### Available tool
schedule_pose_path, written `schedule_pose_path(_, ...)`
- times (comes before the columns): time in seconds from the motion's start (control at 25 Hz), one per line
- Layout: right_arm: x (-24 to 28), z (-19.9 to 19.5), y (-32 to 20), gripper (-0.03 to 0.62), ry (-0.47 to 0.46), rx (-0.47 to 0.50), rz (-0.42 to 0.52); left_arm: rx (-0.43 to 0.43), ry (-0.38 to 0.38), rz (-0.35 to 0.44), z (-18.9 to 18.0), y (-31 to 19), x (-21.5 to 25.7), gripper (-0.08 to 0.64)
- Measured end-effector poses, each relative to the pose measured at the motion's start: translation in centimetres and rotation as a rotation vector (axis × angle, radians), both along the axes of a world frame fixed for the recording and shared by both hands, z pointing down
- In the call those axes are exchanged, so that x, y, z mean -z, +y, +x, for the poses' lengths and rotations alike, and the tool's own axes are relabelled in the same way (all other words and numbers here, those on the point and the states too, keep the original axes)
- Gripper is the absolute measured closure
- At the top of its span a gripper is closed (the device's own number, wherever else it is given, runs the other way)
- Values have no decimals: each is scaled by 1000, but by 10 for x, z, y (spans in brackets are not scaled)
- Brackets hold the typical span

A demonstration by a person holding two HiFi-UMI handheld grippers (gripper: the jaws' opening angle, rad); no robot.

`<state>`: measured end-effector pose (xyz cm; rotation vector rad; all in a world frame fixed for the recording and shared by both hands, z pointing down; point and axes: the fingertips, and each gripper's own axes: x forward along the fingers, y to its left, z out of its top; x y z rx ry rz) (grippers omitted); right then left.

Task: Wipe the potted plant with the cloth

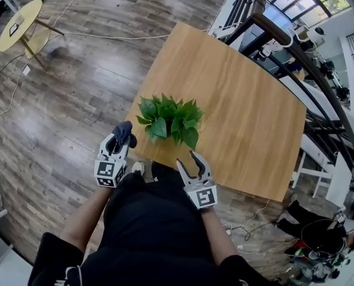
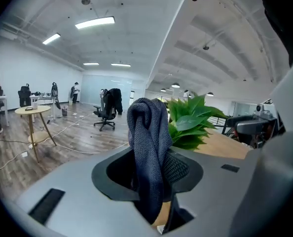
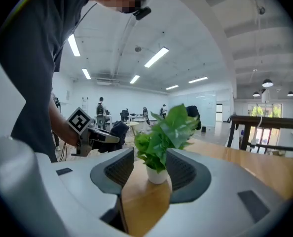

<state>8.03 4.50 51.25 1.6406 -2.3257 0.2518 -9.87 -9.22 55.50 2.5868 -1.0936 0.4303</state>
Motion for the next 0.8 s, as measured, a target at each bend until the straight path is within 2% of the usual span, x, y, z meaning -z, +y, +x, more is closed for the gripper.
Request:
schedule_pose_path(0.12,-36,29,-9,362,-79,-41,-70,-46,-54,0,22,-11,-29,397)
schedule_pose_path(0.24,-75,39,-23,332,-65,-19,-141,-177,-164,29,45,-10,-69,397)
schedule_pose_path(0.48,-119,34,-77,304,-21,118,-183,-305,-301,-76,70,-7,-124,397)
schedule_pose_path(0.56,-124,30,-98,297,7,186,-169,-315,-307,-96,78,-12,-129,397)
schedule_pose_path(0.64,-124,23,-116,293,28,245,-144,-288,-293,-123,81,-21,-133,397)
schedule_pose_path(0.8,-120,8,-131,293,56,321,-119,-258,-294,-121,83,-31,-136,397)
